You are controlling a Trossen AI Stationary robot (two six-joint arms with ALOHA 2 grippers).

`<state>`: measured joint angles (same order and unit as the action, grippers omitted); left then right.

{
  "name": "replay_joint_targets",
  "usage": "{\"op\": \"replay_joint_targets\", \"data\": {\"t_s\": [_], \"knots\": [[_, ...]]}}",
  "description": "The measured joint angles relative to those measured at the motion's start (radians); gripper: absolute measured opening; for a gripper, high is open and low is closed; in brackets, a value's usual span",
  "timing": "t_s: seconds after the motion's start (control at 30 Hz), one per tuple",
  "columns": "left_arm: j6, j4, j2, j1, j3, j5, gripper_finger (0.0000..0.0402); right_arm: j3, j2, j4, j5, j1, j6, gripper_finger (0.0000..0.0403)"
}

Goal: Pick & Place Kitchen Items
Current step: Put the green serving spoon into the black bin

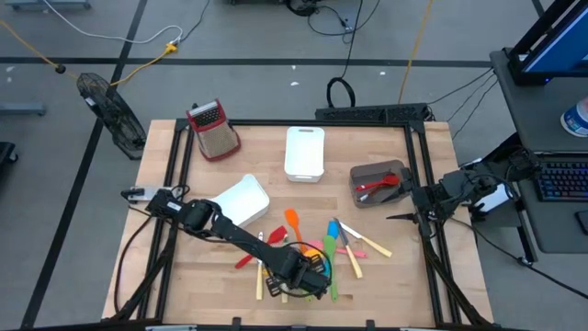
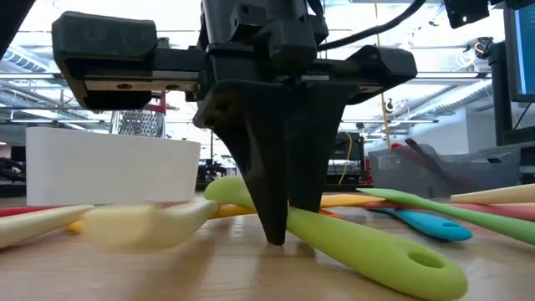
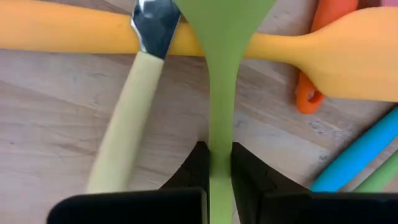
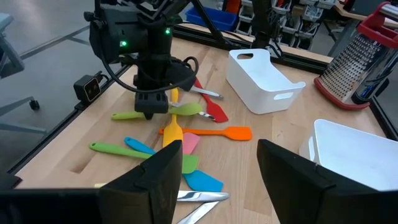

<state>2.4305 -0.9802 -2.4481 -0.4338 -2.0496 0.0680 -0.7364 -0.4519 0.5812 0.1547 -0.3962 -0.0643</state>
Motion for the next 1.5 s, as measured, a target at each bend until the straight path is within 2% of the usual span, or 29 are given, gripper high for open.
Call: {"op": "replay_joint_targets", "data": {"t_s": [0.13, 0.3, 0.53, 0.9, 0.97, 1.1, 1.27, 1.4, 1.5], "knots": [[0.042, -0.006, 0.009, -0.022, -0.002, 0.038, 0.0035, 0.000, 0.000, 0.000, 0.000, 0.000, 0.000, 0.0201], [0.055, -0.011, 0.023, -0.039, 0.001, 0.100, 0.0024, 0.000, 0.000, 0.000, 0.000, 0.000, 0.000, 0.0201], [0.035, -0.012, 0.049, -0.036, 0.004, 0.240, 0.0024, 0.000, 0.000, 0.001, 0.000, 0.000, 0.004, 0.0201], [0.002, 0.019, 0.106, -0.049, 0.002, 0.320, 0.0024, 0.000, 0.000, 0.002, -0.001, 0.000, 0.022, 0.0201], [-0.030, 0.028, 0.128, -0.059, 0.001, 0.361, 0.0024, 0.000, 0.000, 0.007, -0.002, 0.000, 0.020, 0.0201], [-0.115, 0.084, 0.180, -0.069, 0.000, 0.521, 0.0024, 0.000, 0.000, 0.007, -0.002, 0.000, -0.001, 0.0201], [-0.285, 0.197, 0.232, -0.056, -0.001, 0.677, 0.0024, 0.000, -0.008, -0.018, -0.001, 0.000, -0.007, 0.0201], [-0.459, 0.349, 0.257, -0.027, -0.001, 0.740, 0.0024, 0.000, -0.029, -0.090, -0.001, 0.000, -0.008, 0.0201], [-0.603, 0.476, 0.269, 0.003, -0.001, 0.743, 0.0024, 0.000, -0.050, -0.154, 0.000, 0.000, -0.009, 0.0201]]}}
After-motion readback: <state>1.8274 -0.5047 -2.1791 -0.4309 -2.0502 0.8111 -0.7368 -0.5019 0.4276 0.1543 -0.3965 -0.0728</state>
